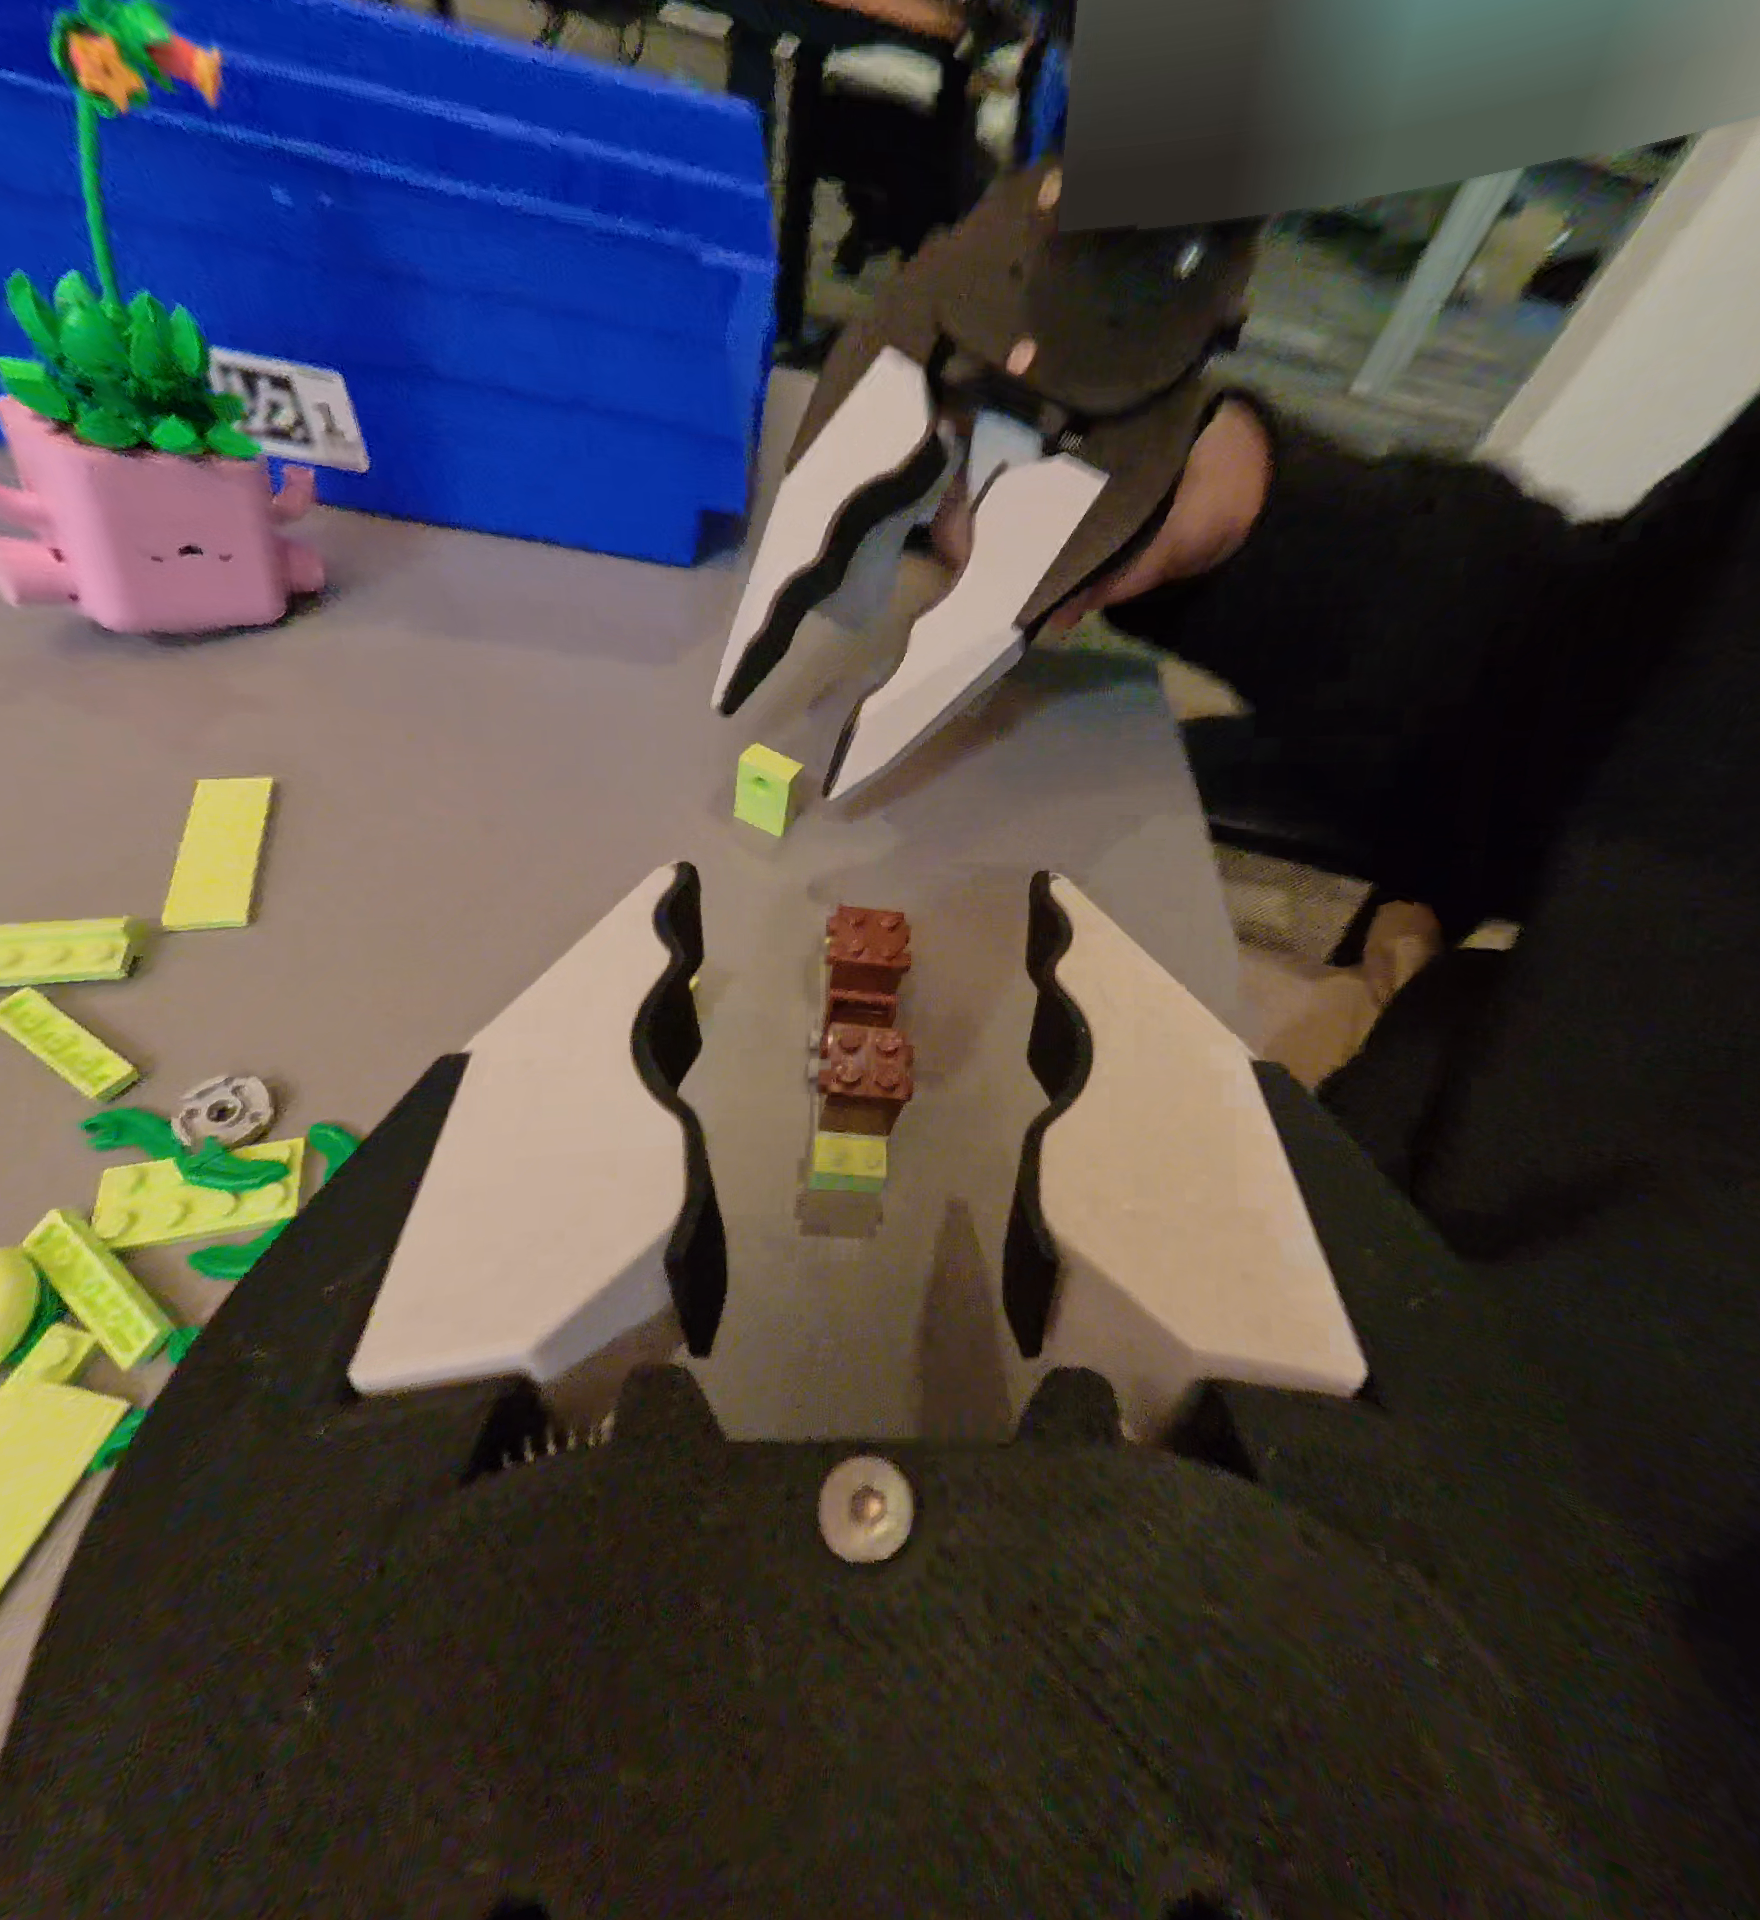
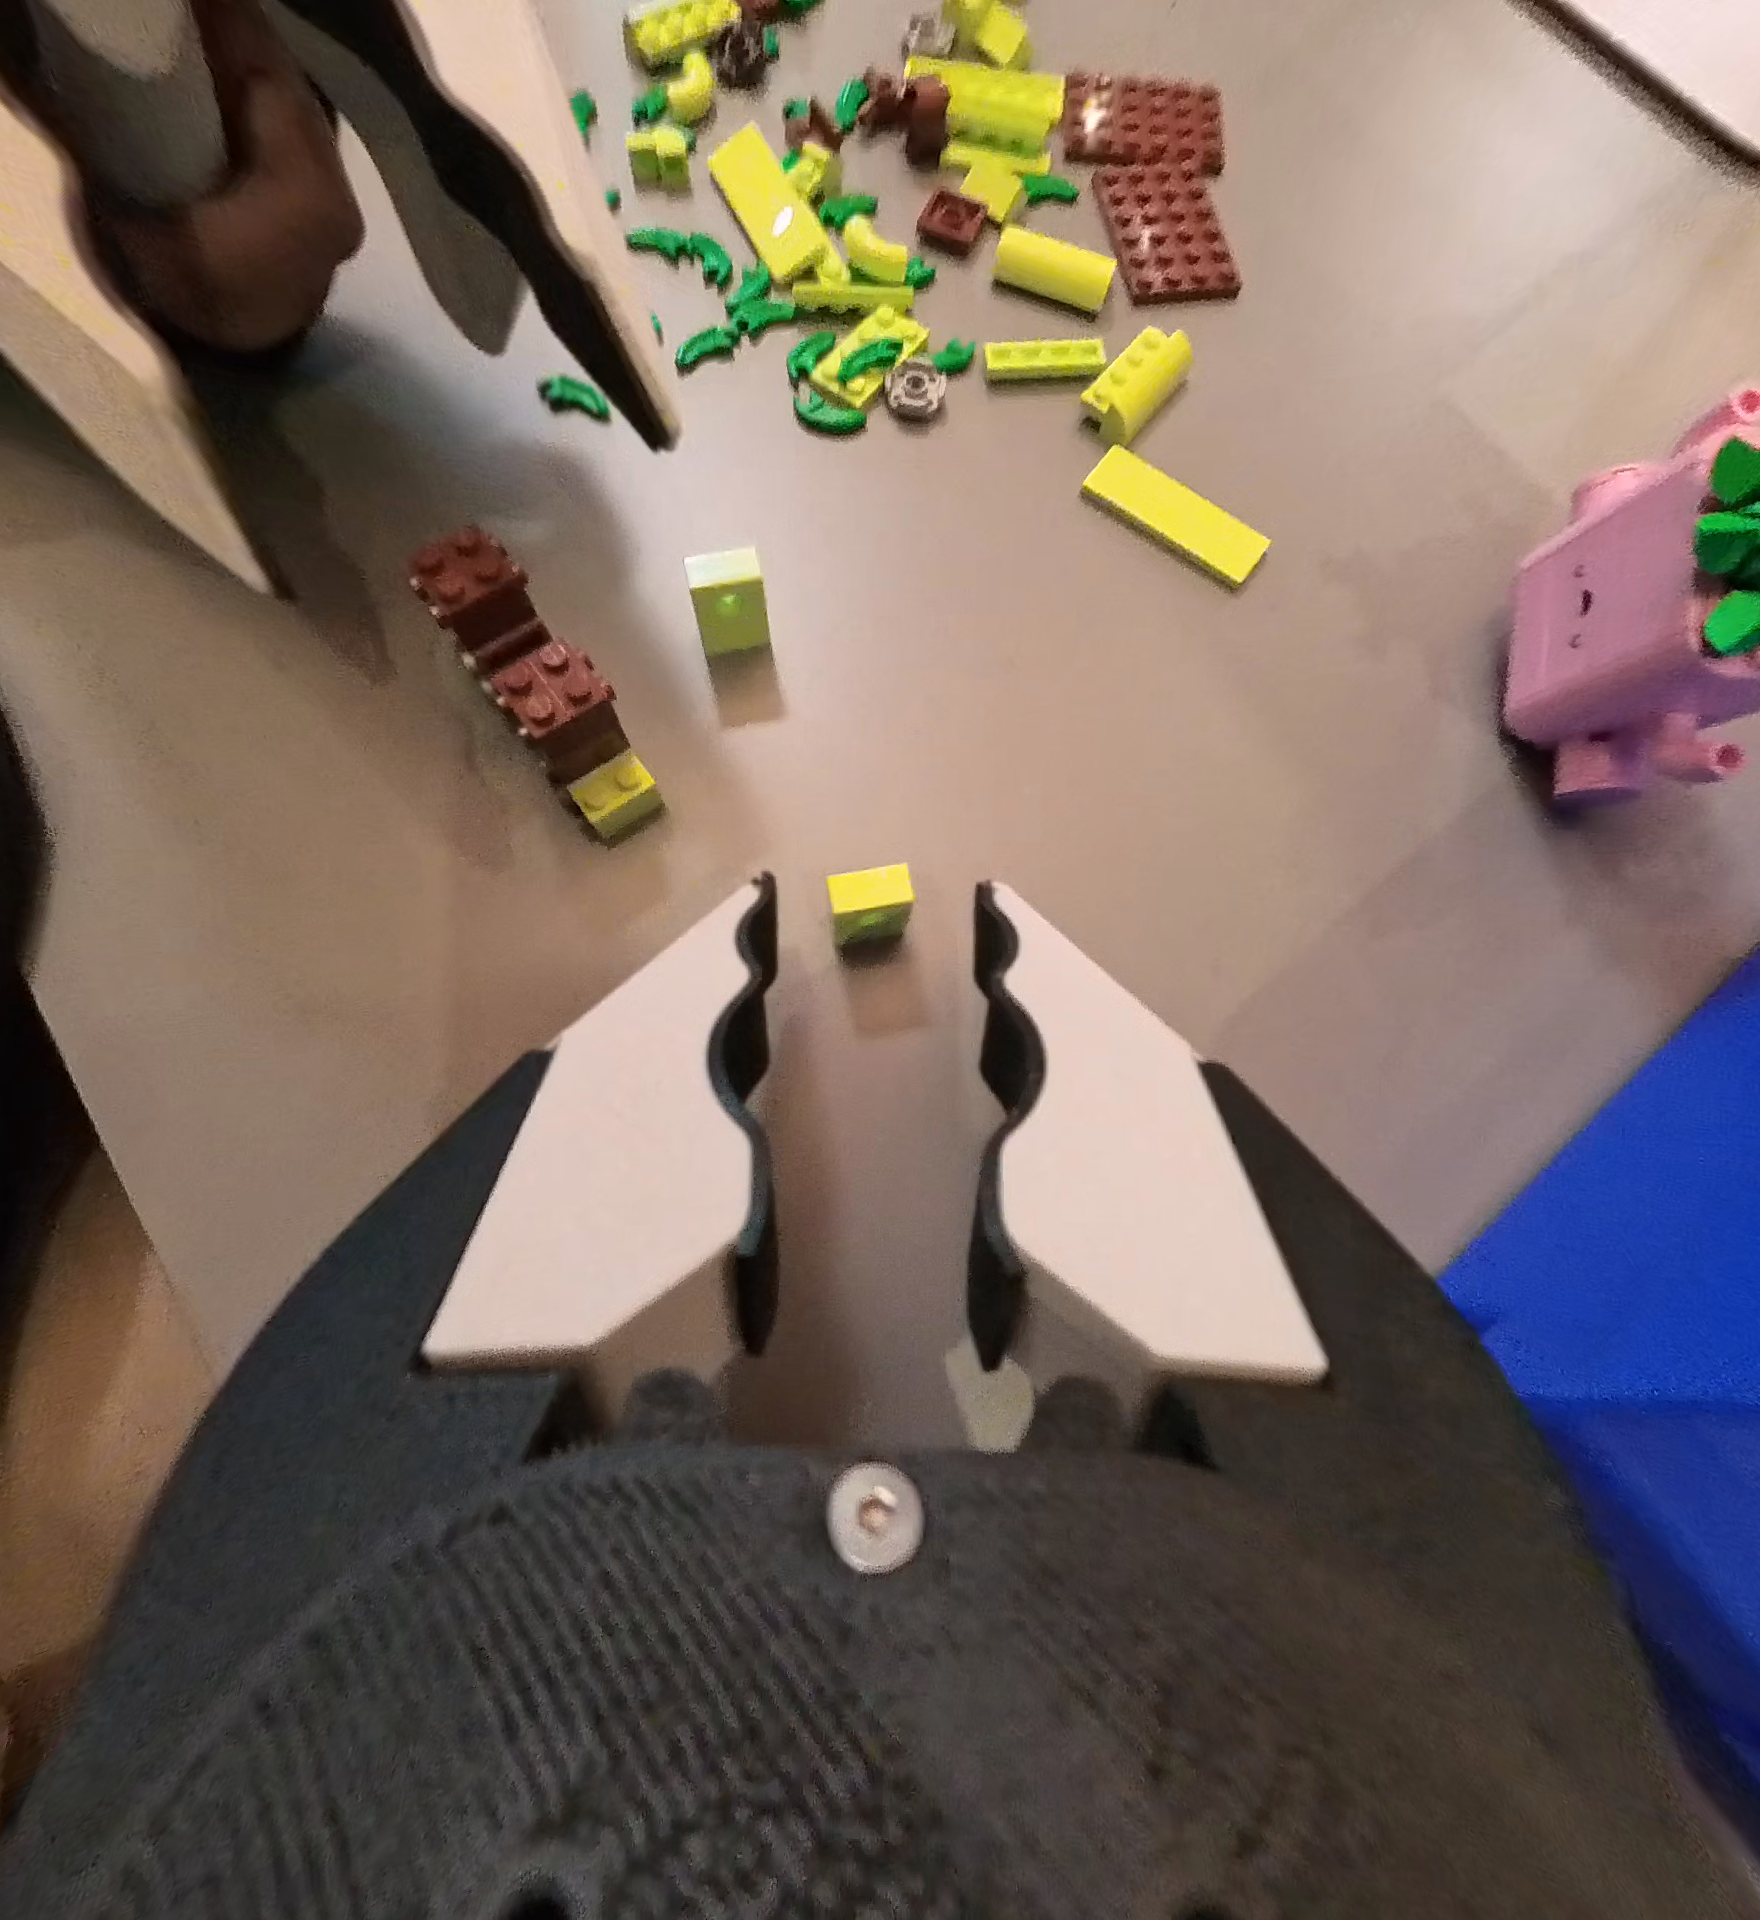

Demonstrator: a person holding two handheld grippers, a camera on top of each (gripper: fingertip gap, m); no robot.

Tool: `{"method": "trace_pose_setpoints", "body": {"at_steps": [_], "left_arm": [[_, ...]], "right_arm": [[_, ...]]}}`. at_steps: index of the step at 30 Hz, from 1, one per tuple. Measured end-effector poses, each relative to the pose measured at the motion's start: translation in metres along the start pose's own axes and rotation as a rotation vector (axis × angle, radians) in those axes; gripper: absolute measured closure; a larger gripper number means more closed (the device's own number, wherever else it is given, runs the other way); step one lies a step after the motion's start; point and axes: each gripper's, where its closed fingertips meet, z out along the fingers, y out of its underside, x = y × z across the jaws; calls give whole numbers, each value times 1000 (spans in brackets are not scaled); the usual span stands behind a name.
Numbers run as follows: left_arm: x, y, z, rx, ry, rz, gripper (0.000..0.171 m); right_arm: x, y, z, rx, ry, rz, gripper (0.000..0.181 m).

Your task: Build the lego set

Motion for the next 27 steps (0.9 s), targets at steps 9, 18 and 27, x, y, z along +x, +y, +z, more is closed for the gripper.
{"method": "trace_pose_setpoints", "body": {"at_steps": [9, 18, 27], "left_arm": [[-1, 33, 22, -248, -83, 22, 124], [-3, 41, 26, -305, -93, 13, 137], [1, 41, 26, -305, -68, 23, 138]], "right_arm": [[-4, -2, 2, -191, -118, -175, 147], [-5, 14, 16, -299, -179, -206, 157], [-19, 19, 11, -311, -212, -252, 167]]}}
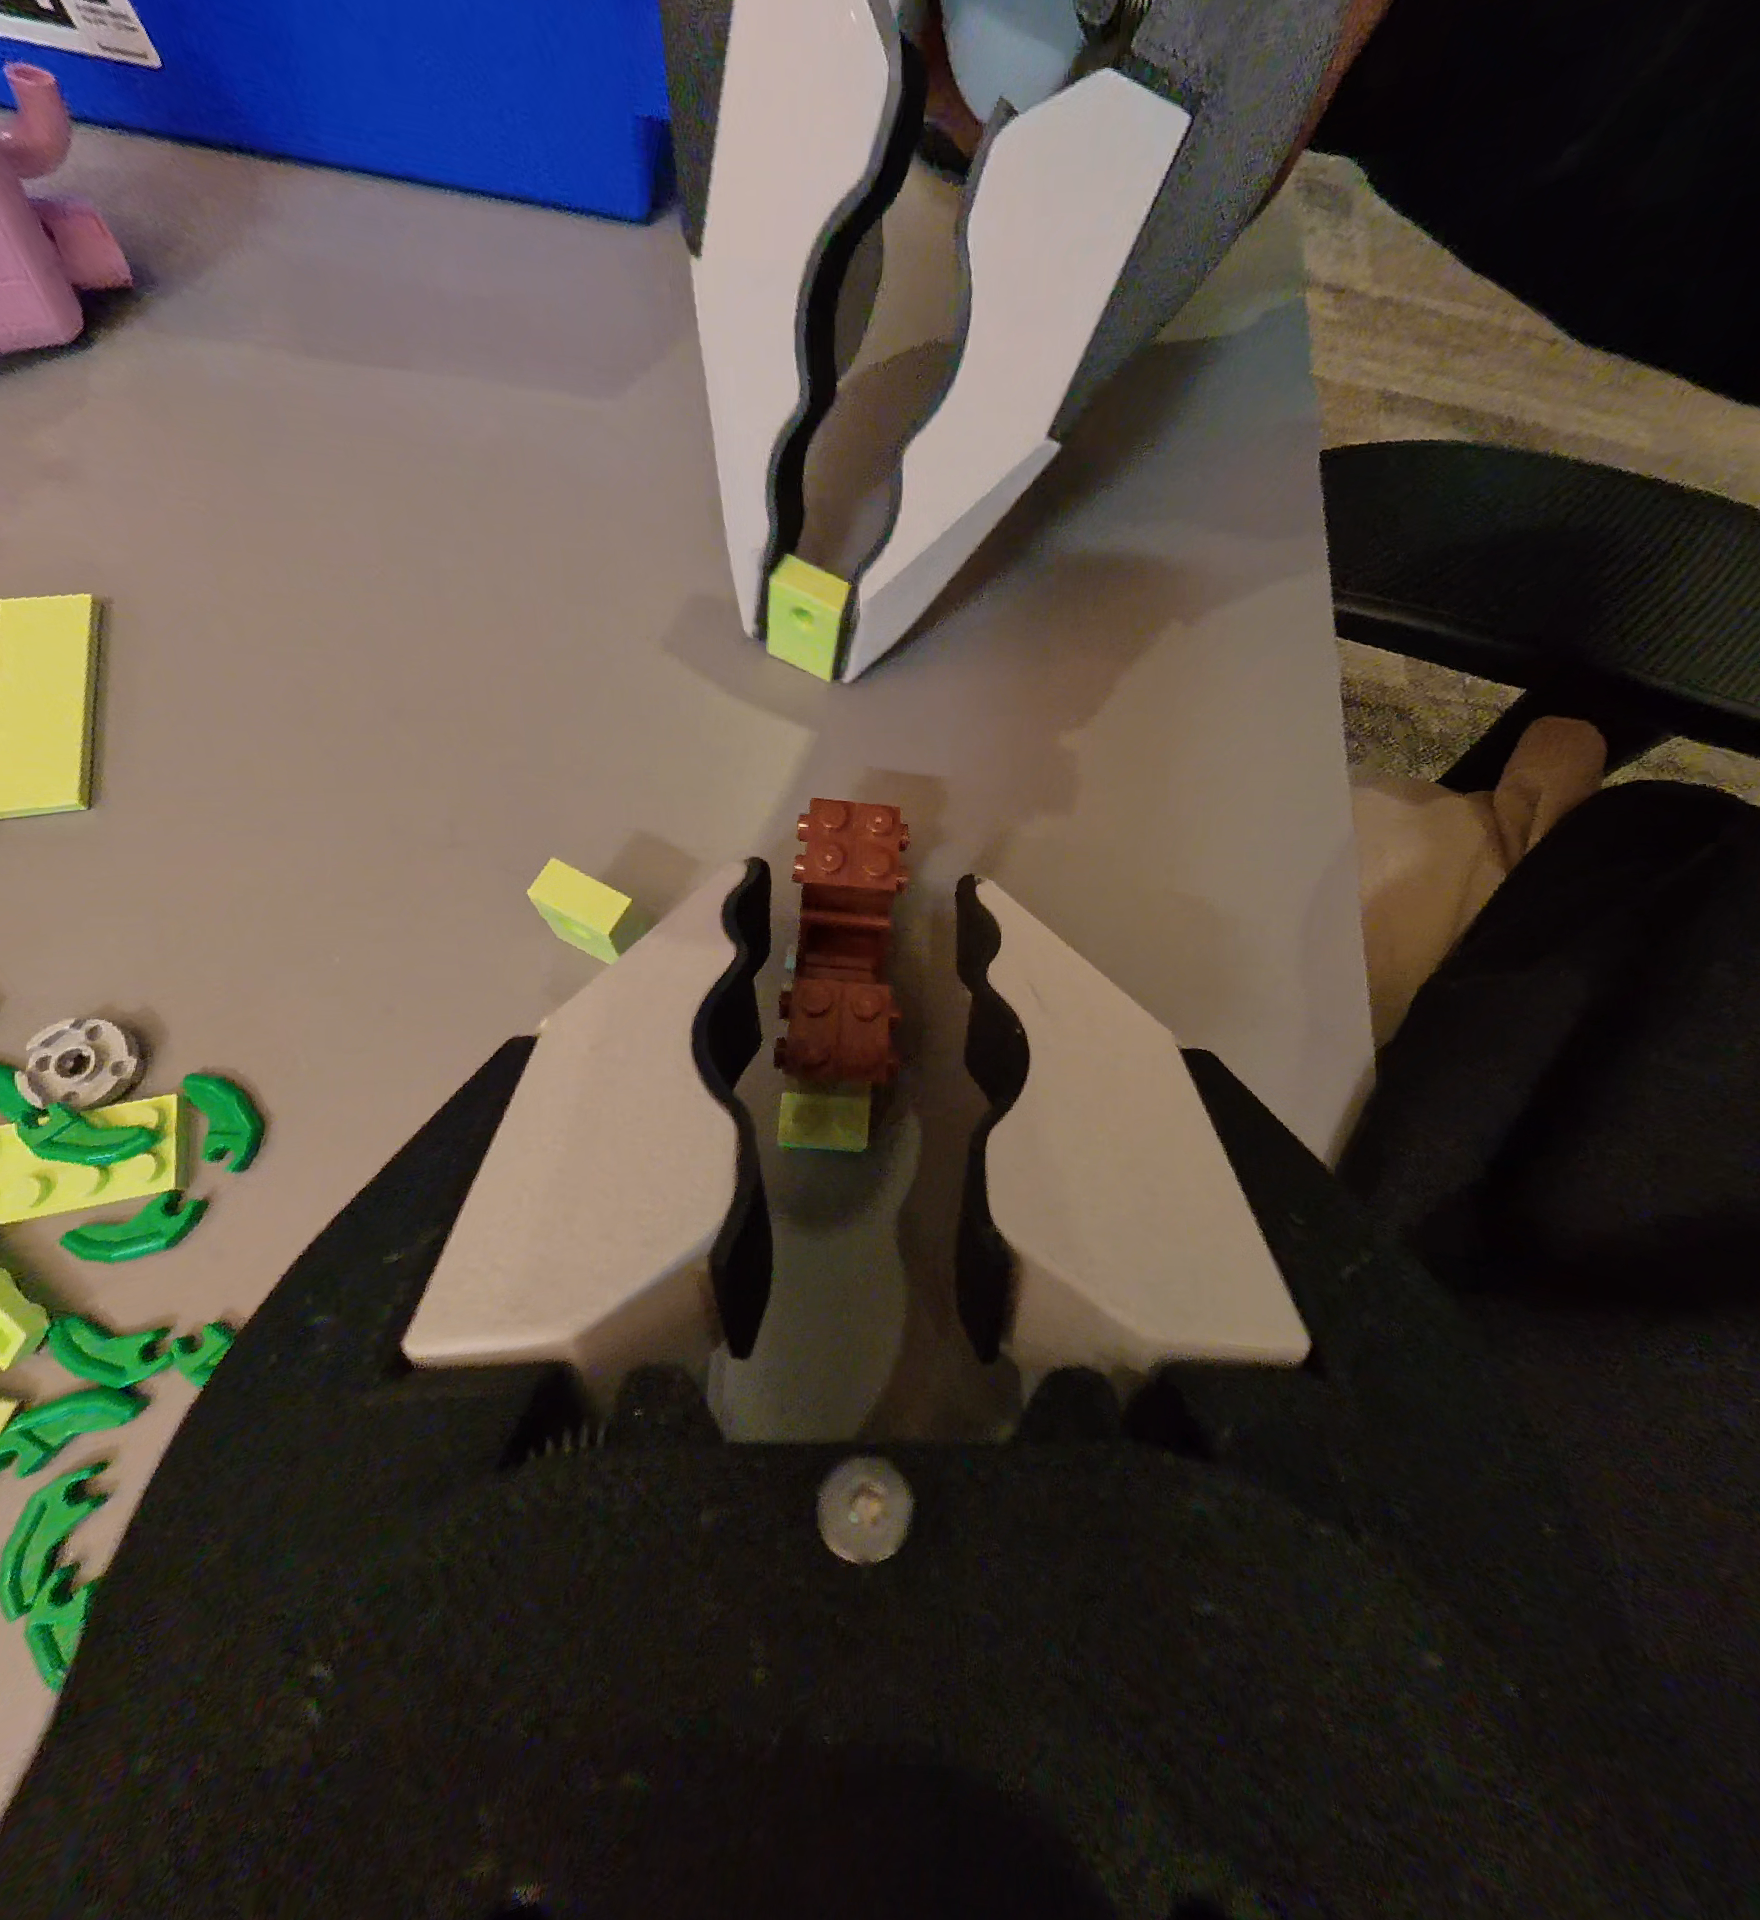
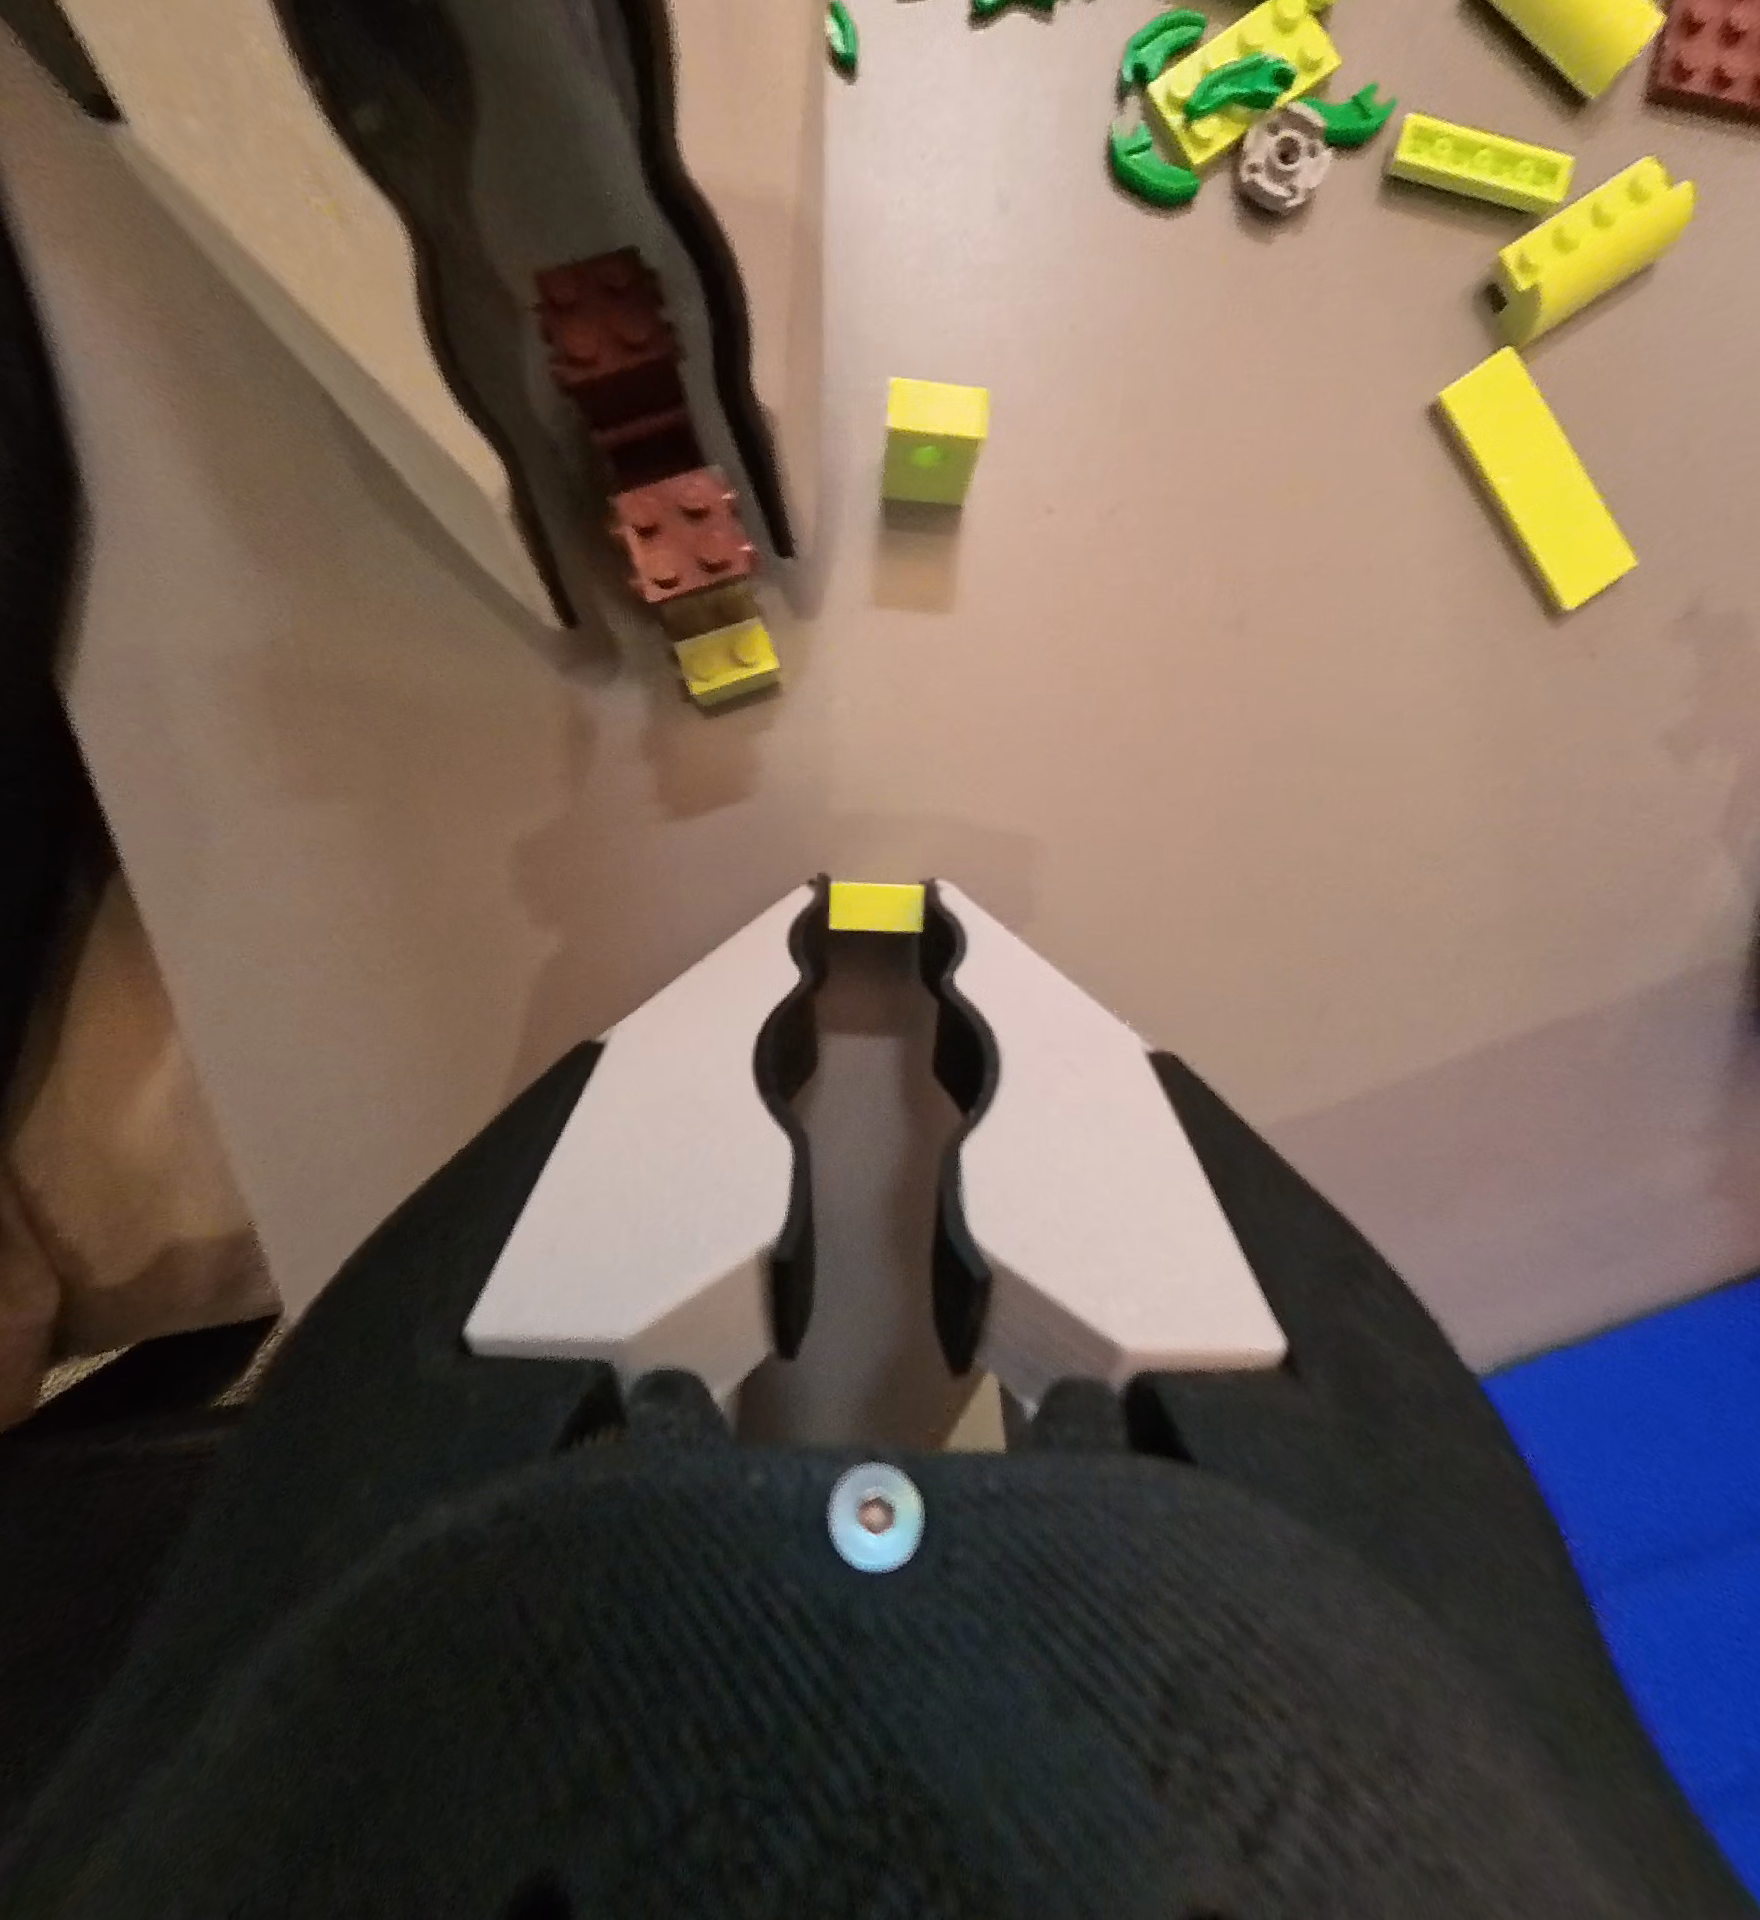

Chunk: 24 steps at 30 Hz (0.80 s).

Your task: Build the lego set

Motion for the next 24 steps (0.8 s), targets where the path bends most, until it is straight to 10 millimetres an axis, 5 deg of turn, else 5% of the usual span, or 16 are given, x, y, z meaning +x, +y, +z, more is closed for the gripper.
{"method": "trace_pose_setpoints", "body": {"at_steps": [8, 15, 24], "left_arm": [[2, -4, -4, 39, 18, -11, 137], [1, -6, -6, 56, 17, -30, 135], [1, -5, -5, 50, -15, 9, 137]], "right_arm": [[-20, 0, 0, 8, -58, -37, 164], [-14, -2, -7, -7, 25, -35, 137], [-12, -6, -18, -69, 61, -57, 145]]}}
